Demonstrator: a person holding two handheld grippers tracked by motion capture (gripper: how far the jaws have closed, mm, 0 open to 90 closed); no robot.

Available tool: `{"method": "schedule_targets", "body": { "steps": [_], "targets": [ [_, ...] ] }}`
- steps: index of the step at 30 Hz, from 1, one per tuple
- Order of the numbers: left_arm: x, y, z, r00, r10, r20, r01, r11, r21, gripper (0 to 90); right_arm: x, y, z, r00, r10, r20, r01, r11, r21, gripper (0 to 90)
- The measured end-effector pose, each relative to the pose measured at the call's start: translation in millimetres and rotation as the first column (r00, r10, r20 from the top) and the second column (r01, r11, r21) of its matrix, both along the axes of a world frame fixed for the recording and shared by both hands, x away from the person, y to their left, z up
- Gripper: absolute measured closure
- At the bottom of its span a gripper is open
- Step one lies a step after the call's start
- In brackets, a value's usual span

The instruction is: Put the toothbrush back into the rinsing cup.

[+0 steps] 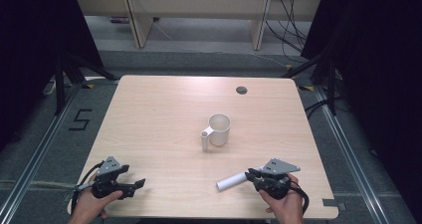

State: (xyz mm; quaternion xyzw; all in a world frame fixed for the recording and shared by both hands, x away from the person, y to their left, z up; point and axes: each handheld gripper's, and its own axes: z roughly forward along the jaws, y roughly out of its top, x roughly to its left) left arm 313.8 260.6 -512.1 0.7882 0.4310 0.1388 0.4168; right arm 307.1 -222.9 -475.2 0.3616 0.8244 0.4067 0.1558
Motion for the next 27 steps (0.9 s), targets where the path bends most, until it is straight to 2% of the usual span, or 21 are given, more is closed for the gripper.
{"method": "schedule_targets", "body": {
  "steps": [3,4,8,9,11,15,16,19,20,22,25,26,27],
  "targets": [
    [-0.2,0.0,0.6,1.0000,0.002,-0.004,-0.002,1.0000,0.002,15.3,2.8,7.1,-1.0,0.9998,0.019,0.000,-0.019,0.9998,-0.012,84.2],
    [0.3,2.7,1.9,0.9998,-0.017,-0.010,0.017,0.9992,0.037,15.2,3.1,10.1,-1.2,0.9998,0.016,-0.015,-0.016,0.9998,-0.011,85.4],
    [0.2,2.9,2.1,0.9997,-0.020,-0.011,0.020,0.9991,0.038,15.2,7.7,23.1,-3.9,0.9984,0.053,-0.019,-0.053,0.9979,-0.037,89.0],
    [0.1,1.2,0.9,1.0000,-0.008,-0.004,0.008,0.9999,0.011,15.2,8.3,25.4,-4.5,0.9981,0.058,-0.018,-0.059,0.9975,-0.039,89.3],
    [0.2,3.4,2.7,0.9996,-0.023,-0.013,0.024,0.9989,0.040,15.2,10.1,30.8,-5.6,0.9975,0.069,-0.018,-0.069,0.9965,-0.047,89.8],
    [0.5,4.0,2.8,0.9997,-0.022,-0.008,0.023,0.9986,0.048,15.2,13.0,38.1,-7.1,0.9966,0.078,-0.028,-0.079,0.9953,-0.056,90.0],
    [0.3,2.9,2.4,0.9999,-0.014,-0.006,0.014,0.9993,0.035,15.2,14.8,42.0,-8.5,0.9963,0.080,-0.030,-0.082,0.9948,-0.060,90.0],
    [0.3,2.3,2.1,0.9999,-0.010,-0.007,0.011,0.9995,0.029,15.2,16.4,47.0,-10.0,0.9961,0.078,-0.041,-0.081,0.9949,-0.061,90.0],
    [0.2,3.8,3.1,0.9995,-0.028,-0.013,0.029,0.9986,0.043,15.2,18.4,48.4,-10.7,0.9955,0.089,-0.031,-0.091,0.9932,-0.072,90.0],
    [0.1,3.2,2.7,0.9997,-0.022,-0.006,0.022,0.9990,0.038,15.2,20.2,51.9,-11.7,0.9946,0.100,-0.028,-0.102,0.9917,-0.078,90.0],
    [0.1,3.5,2.9,0.9996,-0.025,-0.012,0.026,0.9988,0.041,15.2,20.8,58.3,-12.6,0.9941,0.095,-0.052,-0.099,0.9920,-0.078,90.0],
    [-0.2,0.6,0.9,1.0000,-0.004,0.003,0.004,1.0000,0.000,15.3,22.8,60.0,-13.9,0.9934,0.110,-0.032,-0.113,0.9899,-0.086,90.0],
    [-0.3,0.3,1.0,1.0000,-0.003,0.005,0.003,1.0000,-0.005,15.2,22.3,62.6,-14.0,0.9929,0.106,-0.053,-0.110,0.9907,-0.080,90.0]
  ]
}}
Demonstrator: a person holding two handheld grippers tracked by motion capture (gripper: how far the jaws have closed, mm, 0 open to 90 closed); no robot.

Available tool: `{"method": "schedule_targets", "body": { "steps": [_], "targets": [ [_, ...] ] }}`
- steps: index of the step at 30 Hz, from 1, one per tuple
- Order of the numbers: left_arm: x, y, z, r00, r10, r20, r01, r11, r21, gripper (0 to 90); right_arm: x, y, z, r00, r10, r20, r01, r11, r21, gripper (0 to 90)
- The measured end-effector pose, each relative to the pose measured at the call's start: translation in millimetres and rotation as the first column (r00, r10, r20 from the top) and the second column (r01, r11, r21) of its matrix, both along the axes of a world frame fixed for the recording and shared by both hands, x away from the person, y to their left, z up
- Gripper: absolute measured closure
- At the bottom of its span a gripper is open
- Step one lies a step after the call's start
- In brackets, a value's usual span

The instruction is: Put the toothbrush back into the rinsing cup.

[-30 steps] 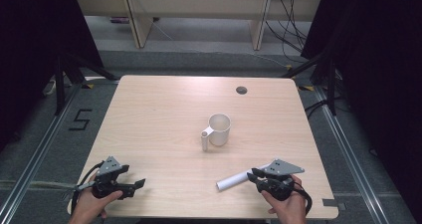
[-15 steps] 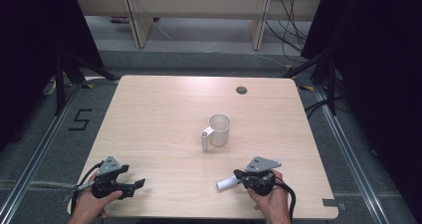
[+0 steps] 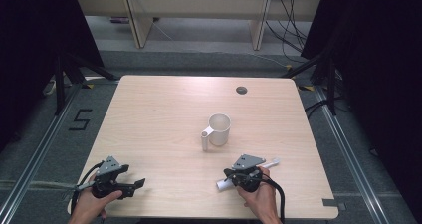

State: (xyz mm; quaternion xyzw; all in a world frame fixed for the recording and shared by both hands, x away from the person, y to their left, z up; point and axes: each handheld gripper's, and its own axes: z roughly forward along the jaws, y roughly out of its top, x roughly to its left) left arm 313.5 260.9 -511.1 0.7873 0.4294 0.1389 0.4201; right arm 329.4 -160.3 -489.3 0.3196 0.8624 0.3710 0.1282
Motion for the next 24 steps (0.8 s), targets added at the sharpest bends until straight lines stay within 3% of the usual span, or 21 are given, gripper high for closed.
{"method": "schedule_targets", "body": {
  "steps": [2,4,5,8,9,10,15,16,17,18,19,23,24],
  "targets": [
    [0.2,2.0,1.0,0.9999,-0.013,-0.008,0.013,0.9996,0.026,15.2,0.4,4.5,-1.6,1.0000,0.003,-0.007,-0.003,1.0000,-0.002,90.0],
    [0.3,2.1,0.8,0.9998,-0.015,-0.011,0.015,0.9996,0.025,15.2,1.5,7.4,-2.6,0.9999,0.010,-0.006,-0.010,0.9999,-0.012,90.0],
    [0.0,0.0,-0.2,1.0000,0.001,-0.001,-0.001,1.0000,0.000,15.2,1.4,9.1,-3.2,0.9999,0.008,-0.012,-0.008,0.9999,-0.012,90.0],
    [-0.1,1.2,0.7,1.0000,-0.007,0.002,0.007,0.9999,0.010,15.2,2.4,12.4,-5.3,0.9994,0.031,-0.017,-0.031,0.9995,-0.010,90.0],
    [0.3,3.5,2.3,0.9996,-0.024,-0.017,0.024,0.9986,0.046,15.2,0.7,14.2,-5.8,0.9997,0.009,-0.025,-0.009,0.9999,-0.010,90.0],
    [0.4,3.5,1.8,0.9996,-0.023,-0.016,0.024,0.9986,0.046,15.2,1.7,13.9,-5.9,0.9991,0.035,-0.023,-0.035,0.9991,-0.022,90.0],
    [-0.2,0.9,0.3,1.0000,-0.005,0.000,0.005,0.9999,0.008,15.2,-1.9,16.0,-6.3,0.9983,0.032,-0.049,-0.033,0.9992,-0.023,90.0],
    [-0.2,0.2,0.0,1.0000,0.001,-0.004,-0.001,1.0000,0.001,15.2,-1.7,16.6,-7.6,0.9992,0.031,-0.026,-0.031,0.9994,-0.016,90.0],
    [0.4,3.5,2.0,0.9996,-0.022,-0.017,0.023,0.9986,0.047,15.2,-2.2,16.8,-7.8,0.9988,0.042,-0.026,-0.042,0.9990,-0.016,90.0],
    [0.3,3.4,2.0,0.9996,-0.022,-0.015,0.023,0.9988,0.044,15.2,-1.7,15.8,-7.0,0.9978,0.059,-0.030,-0.059,0.9979,-0.027,90.0],
    [0.0,1.0,0.7,1.0000,-0.007,-0.003,0.007,0.9999,0.008,15.2,-2.7,16.2,-7.1,0.9976,0.059,-0.035,-0.060,0.9979,-0.025,90.0],
    [-0.1,2.9,1.8,0.9999,-0.015,-0.007,0.016,0.9993,0.035,15.3,-6.0,16.6,-8.4,0.9967,0.074,-0.033,-0.075,0.9970,-0.021,90.0],
    [-0.1,3.2,1.9,0.9998,-0.018,-0.009,0.018,0.9992,0.036,15.3,-8.0,16.3,-7.5,0.9963,0.066,-0.055,-0.067,0.9975,-0.019,90.0]
  ]
}}
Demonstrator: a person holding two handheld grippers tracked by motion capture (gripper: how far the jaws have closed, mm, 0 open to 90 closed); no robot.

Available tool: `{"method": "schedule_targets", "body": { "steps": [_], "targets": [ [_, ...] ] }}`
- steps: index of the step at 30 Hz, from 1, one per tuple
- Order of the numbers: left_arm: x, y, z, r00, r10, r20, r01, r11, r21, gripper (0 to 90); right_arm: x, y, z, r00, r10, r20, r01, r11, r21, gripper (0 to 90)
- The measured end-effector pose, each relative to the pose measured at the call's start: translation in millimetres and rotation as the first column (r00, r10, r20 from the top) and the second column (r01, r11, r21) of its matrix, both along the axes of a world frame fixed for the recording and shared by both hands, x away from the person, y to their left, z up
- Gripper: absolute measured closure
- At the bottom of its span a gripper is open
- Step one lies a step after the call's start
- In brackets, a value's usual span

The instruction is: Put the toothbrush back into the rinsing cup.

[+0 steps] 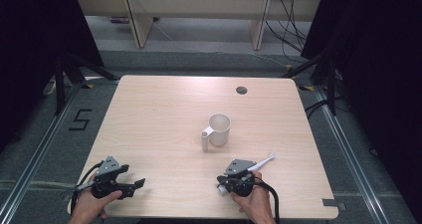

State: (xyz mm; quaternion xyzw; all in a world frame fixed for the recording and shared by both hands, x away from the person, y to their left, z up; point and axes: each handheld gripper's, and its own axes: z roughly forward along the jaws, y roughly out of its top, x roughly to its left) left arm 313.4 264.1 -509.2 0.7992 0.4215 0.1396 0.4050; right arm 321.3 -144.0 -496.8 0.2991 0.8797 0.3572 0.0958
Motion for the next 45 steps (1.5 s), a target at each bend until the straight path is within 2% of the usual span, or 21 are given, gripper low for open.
{"method": "schedule_targets", "body": {
  "steps": [1,3,4,5,6,9,11,12,16,19,26,28,30,33,39,40,44,45],
  "targets": [
    [-0.1,-0.1,0.1,1.0000,0.001,0.002,-0.001,1.0000,0.000,15.3,-0.8,-0.6,-0.9,1.0000,0.004,0.008,-0.004,1.0000,-0.001,90.0],
    [0.1,0.2,0.7,1.0000,-0.005,0.000,0.005,1.0000,0.004,15.3,-4.1,-2.6,0.2,0.9997,-0.004,-0.023,0.004,0.9999,-0.012,90.0],
    [0.1,0.4,0.9,1.0000,-0.006,-0.002,0.006,1.0000,0.005,15.2,-3.9,-3.9,-0.1,0.9998,0.018,-0.008,-0.018,0.9998,-0.012,90.0],
    [0.1,0.3,0.7,1.0000,-0.004,0.000,0.004,1.0000,0.002,15.2,-5.7,-4.2,-0.4,1.0000,0.005,-0.008,-0.005,1.0000,-0.004,90.0],
    [-0.1,0.2,0.6,1.0000,-0.001,0.000,0.001,1.0000,0.002,15.2,-7.0,-5.9,0.6,0.9998,0.009,-0.018,-0.009,0.9999,-0.010,90.0],
    [0.1,0.7,1.2,1.0000,-0.008,-0.002,0.008,1.0000,0.004,15.2,-9.4,-10.2,0.9,0.9998,0.017,-0.011,-0.017,0.9997,-0.019,90.0],
    [0.1,0.6,1.2,1.0000,-0.007,-0.002,0.007,1.0000,0.003,15.2,-12.3,-12.8,1.4,0.9996,0.002,-0.029,-0.002,1.0000,-0.008,90.0],
    [0.1,0.7,1.2,1.0000,-0.007,-0.002,0.007,1.0000,0.002,15.2,-12.2,-14.6,1.6,0.9998,0.008,-0.020,-0.008,0.9999,-0.015,90.0],
    [-0.1,0.6,1.1,1.0000,-0.003,-0.004,0.003,1.0000,-0.001,15.2,-14.6,-17.6,3.0,0.9990,0.013,-0.044,-0.014,0.9998,-0.016,90.0],
    [-0.2,0.4,1.0,1.0000,-0.001,-0.004,0.001,1.0000,-0.004,15.2,-16.7,-18.6,1.8,0.9993,0.017,-0.033,-0.018,0.9998,-0.012,90.0],
    [-0.4,0.5,1.5,1.0000,-0.003,-0.004,0.003,1.0000,-0.002,15.2,-24.2,-24.9,3.7,0.9987,0.020,-0.047,-0.022,0.9994,-0.026,89.8],
    [-0.3,0.5,1.5,1.0000,-0.001,-0.002,0.001,1.0000,0.000,15.2,-26.3,-26.5,3.6,0.9988,0.004,-0.049,-0.005,0.9999,-0.016,89.8],
    [-0.4,0.5,1.5,1.0000,-0.002,-0.002,0.002,1.0000,-0.003,15.2,-26.8,-29.8,3.9,0.9992,0.016,-0.035,-0.017,0.9997,-0.017,89.8],
    [-0.4,0.4,1.4,1.0000,-0.002,-0.004,0.002,1.0000,-0.001,15.2,-29.8,-35.0,5.9,0.9986,0.001,-0.053,-0.003,0.9997,-0.025,89.8],
    [-0.3,0.4,1.4,1.0000,-0.002,-0.003,0.002,1.0000,0.003,15.2,-34.1,-45.1,5.9,0.9988,-0.005,-0.048,0.004,0.9995,-0.030,89.5],
    [-0.6,-2.2,-0.6,0.9998,0.016,0.009,-0.015,0.9992,-0.038,15.3,-35.7,-46.1,5.6,0.9982,-0.027,-0.053,0.026,0.9995,-0.019,89.5],
    [-0.6,-2.1,0.0,0.9999,0.017,0.003,-0.017,0.9995,-0.028,15.2,-38.3,-53.2,6.8,0.9981,-0.027,-0.055,0.026,0.9995,-0.019,89.4],
    [-0.5,-2.0,-1.0,0.9999,0.013,0.011,-0.013,0.9993,-0.035,15.3,-40.2,-55.2,7.5,0.9968,-0.042,-0.068,0.040,0.9990,-0.019,89.3]
  ]
}}
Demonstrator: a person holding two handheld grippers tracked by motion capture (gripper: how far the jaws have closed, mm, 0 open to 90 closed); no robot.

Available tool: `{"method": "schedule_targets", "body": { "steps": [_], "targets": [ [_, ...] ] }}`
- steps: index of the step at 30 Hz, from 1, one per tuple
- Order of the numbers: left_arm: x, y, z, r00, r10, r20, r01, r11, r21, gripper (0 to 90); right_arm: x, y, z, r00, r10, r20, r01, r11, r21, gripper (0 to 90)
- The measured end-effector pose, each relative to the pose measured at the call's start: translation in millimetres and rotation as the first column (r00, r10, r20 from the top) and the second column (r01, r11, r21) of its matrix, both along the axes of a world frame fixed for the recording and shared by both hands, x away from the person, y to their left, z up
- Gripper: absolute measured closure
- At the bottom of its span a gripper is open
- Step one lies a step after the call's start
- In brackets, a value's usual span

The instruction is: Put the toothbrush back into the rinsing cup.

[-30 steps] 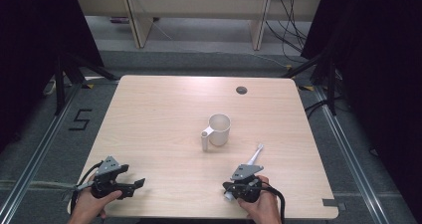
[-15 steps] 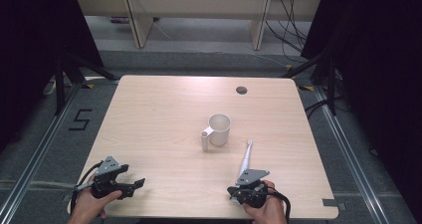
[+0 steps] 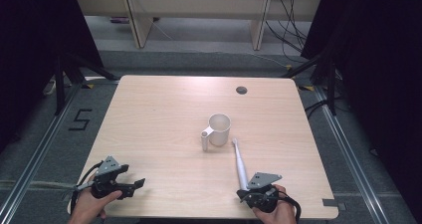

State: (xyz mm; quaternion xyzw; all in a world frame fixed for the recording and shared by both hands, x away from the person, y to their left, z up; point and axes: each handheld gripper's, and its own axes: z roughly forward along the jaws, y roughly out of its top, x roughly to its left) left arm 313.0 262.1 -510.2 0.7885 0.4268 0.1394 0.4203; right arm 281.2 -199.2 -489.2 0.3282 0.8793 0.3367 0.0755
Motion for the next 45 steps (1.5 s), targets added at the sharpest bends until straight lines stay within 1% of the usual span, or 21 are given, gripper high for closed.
{"method": "schedule_targets", "body": {
  "steps": [4,7,9,10,11,15,17,18,21,24,25,27,29,32,33,34,36,38,41,42,45],
  "targets": [
    [-0.2,0.2,0.5,1.0000,0.000,-0.002,0.000,0.9999,0.011,15.2,-1.0,-6.3,-1.0,0.9998,-0.005,0.021,0.005,1.0000,0.005,89.3],
    [0.0,0.3,0.4,1.0000,-0.005,-0.003,0.005,1.0000,0.008,15.2,-2.6,-12.0,0.8,0.9999,-0.012,0.006,0.012,0.9999,-0.002,89.3],
    [-0.2,0.1,1.0,1.0000,-0.003,-0.010,0.003,0.9999,0.012,15.2,-3.2,-14.7,0.1,0.9996,-0.021,0.019,0.021,0.9997,0.011,89.3],
    [-0.1,0.2,0.5,1.0000,-0.004,-0.005,0.004,1.0000,0.009,15.3,-4.4,-16.6,1.3,0.9995,-0.032,0.001,0.032,0.9994,0.013,89.3],
    [-0.2,0.3,1.1,0.9999,-0.004,-0.010,0.004,0.9999,0.015,15.2,-4.1,-18.5,0.6,0.9995,-0.027,0.016,0.027,0.9995,0.014,89.3],
    [-0.2,0.4,1.1,0.9999,-0.005,-0.010,0.005,0.9999,0.016,15.2,-5.0,-24.8,0.8,0.9994,-0.036,-0.002,0.036,0.9991,0.021,89.4],
    [-0.3,-0.5,0.6,1.0000,0.002,-0.008,-0.001,1.0000,0.005,15.2,-7.4,-26.6,1.7,0.9976,-0.066,-0.019,0.066,0.9977,0.014,89.3],
    [0.1,0.8,0.5,0.9999,-0.009,-0.006,0.009,0.9998,0.015,15.2,-5.5,-31.4,0.8,0.9988,-0.047,0.013,0.047,0.9988,0.013,89.3],
    [0.1,0.4,0.3,1.0000,-0.005,-0.004,0.005,1.0000,0.008,15.2,-6.2,-38.6,2.7,0.9979,-0.063,-0.013,0.063,0.9980,0.003,89.4],
    [0.1,0.4,0.3,1.0000,-0.004,-0.005,0.004,1.0000,0.009,15.2,-7.8,-45.1,1.8,0.9951,-0.099,-0.006,0.099,0.9951,0.011,89.3],
    [0.1,0.2,0.1,1.0000,-0.003,-0.004,0.003,1.0000,0.009,15.2,-10.1,-45.0,2.5,0.9924,-0.118,-0.034,0.119,0.9926,0.024,89.3],
    [0.2,0.2,0.1,1.0000,-0.004,-0.005,0.004,1.0000,0.009,15.2,-8.4,-49.7,3.7,0.9948,-0.100,-0.017,0.100,0.9949,0.002,89.1],
    [0.2,0.4,0.2,0.9999,-0.008,-0.006,0.008,0.9999,0.011,15.3,-8.6,-50.9,2.1,0.9944,-0.106,-0.004,0.106,0.9942,0.017,89.1],
    [0.3,1.6,1.0,0.9999,-0.011,-0.010,0.011,0.9996,0.027,15.2,-8.8,-53.1,3.6,0.9940,-0.107,-0.019,0.107,0.9942,0.001,89.0],
    [-0.1,-0.3,0.5,0.9999,0.004,-0.009,-0.004,1.0000,0.006,15.2,-10.8,-53.2,2.9,0.9918,-0.122,-0.037,0.123,0.9923,0.016,89.0],
    [0.0,0.1,0.7,0.9999,0.000,-0.011,0.000,0.9999,0.012,15.2,-9.2,-55.5,3.4,0.9939,-0.107,-0.026,0.108,0.9942,0.000,88.8],
    [0.0,0.1,0.8,0.9999,0.000,-0.011,0.000,0.9999,0.013,15.2,-8.5,-56.5,1.6,0.9944,-0.106,-0.001,0.106,0.9943,0.010,88.8],
    [-0.1,0.1,0.0,1.0000,0.001,-0.002,-0.001,1.0000,0.010,15.2,-8.6,-59.2,3.7,0.9930,-0.117,-0.016,0.117,0.9931,-0.011,88.7],
    [0.2,0.2,0.2,1.0000,-0.002,-0.004,0.002,1.0000,0.008,15.2,-8.7,-61.0,3.3,0.9904,-0.137,-0.019,0.137,0.9905,0.009,88.4],
    [0.3,2.2,1.9,0.9998,-0.016,-0.013,0.017,0.9992,0.037,15.2,-7.7,-63.2,4.6,0.9931,-0.117,-0.007,0.117,0.9931,-0.008,88.1],
    [0.2,-0.1,0.0,1.0000,0.000,-0.003,0.000,1.0000,0.006,15.2,-7.8,-62.0,3.9,0.9929,-0.118,0.008,0.118,0.9929,0.007,87.7]
  ]
}}
